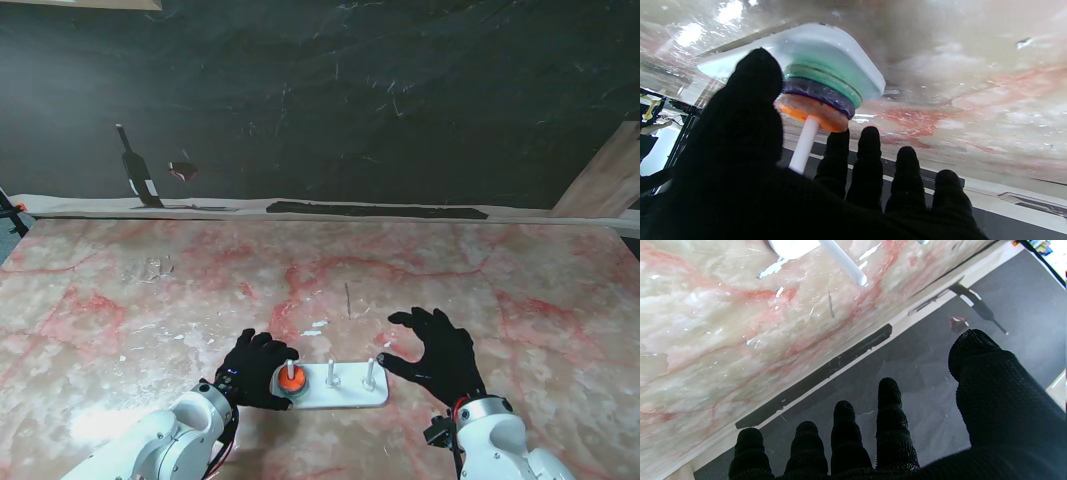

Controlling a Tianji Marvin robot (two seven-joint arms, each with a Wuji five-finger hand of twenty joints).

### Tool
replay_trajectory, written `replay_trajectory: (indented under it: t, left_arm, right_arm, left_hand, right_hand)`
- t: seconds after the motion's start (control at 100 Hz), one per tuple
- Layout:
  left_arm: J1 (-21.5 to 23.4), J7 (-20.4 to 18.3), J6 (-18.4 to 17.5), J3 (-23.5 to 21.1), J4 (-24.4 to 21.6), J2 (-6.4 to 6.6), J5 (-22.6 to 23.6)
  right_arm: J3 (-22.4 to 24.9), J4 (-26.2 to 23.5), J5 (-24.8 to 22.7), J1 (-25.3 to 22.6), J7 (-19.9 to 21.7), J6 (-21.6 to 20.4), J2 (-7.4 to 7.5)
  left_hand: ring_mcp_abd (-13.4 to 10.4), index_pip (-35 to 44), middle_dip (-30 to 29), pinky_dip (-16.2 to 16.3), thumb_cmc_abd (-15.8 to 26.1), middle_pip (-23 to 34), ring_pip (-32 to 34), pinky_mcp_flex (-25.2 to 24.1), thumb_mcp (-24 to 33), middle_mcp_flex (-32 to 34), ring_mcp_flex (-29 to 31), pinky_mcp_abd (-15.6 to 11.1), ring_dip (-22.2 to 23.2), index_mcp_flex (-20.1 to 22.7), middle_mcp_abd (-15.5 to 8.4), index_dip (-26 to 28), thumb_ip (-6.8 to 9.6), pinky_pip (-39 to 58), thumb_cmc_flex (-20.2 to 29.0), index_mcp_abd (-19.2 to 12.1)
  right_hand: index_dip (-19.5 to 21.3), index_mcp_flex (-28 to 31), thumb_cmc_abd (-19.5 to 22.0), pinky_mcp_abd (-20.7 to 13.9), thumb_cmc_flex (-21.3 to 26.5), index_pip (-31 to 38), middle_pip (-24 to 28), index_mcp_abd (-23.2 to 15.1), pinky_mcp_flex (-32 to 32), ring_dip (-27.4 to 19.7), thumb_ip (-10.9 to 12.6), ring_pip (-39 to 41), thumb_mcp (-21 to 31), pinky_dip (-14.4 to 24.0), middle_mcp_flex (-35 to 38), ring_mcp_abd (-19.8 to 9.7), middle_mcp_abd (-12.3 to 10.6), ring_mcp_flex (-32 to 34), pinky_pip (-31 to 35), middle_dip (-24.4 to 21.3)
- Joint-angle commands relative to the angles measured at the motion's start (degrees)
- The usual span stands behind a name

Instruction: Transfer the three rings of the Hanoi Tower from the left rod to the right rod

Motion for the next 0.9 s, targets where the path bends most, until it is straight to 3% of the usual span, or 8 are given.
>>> replay_trajectory:
  t: [0.0,0.89]
  left_arm:
    - [-0.1,0.1,-0.1,0.1,0.0,-0.17,-0.2]
    - [-0.5,1.8,0.1,0.6,0.9,-0.41,-0.1]
  right_arm:
    - [0.0,-0.4,0.2,-0.7,-0.2,0.1,-0.17]
    - [0.4,-0.2,2.2,-1.0,-0.6,-1.3,-0.39]
  left_hand:
    - [0.3,1.3,0.1,0.8,-1.3,0.4,0.9,-0.6,1.4,1.0,0.9,0.6,0.2,1.5,-0.7,0.2,-1.07,0.2,-1.2,-0.4]
    - [0.5,6.8,0.5,3.3,2.7,1.5,3.7,-0.9,4.2,3.0,2.3,0.5,0.6,7.1,-0.5,2.4,0.17,1.2,-1.3,-2.6]
  right_hand:
    - [-0.6,0.9,1.0,-0.8,1.0,0.4,0.8,0.3,-0.1,-0.1,0.6,-0.4,-1.5,-0.4,-0.4,0.2,0.2,0.0,-1.3,0.5]
    - [-0.5,0.8,2.9,-1.0,1.7,0.6,1.1,0.1,-0.3,0.0,0.7,-0.3,-2.8,0.2,0.0,0.4,0.3,0.3,-0.5,0.7]
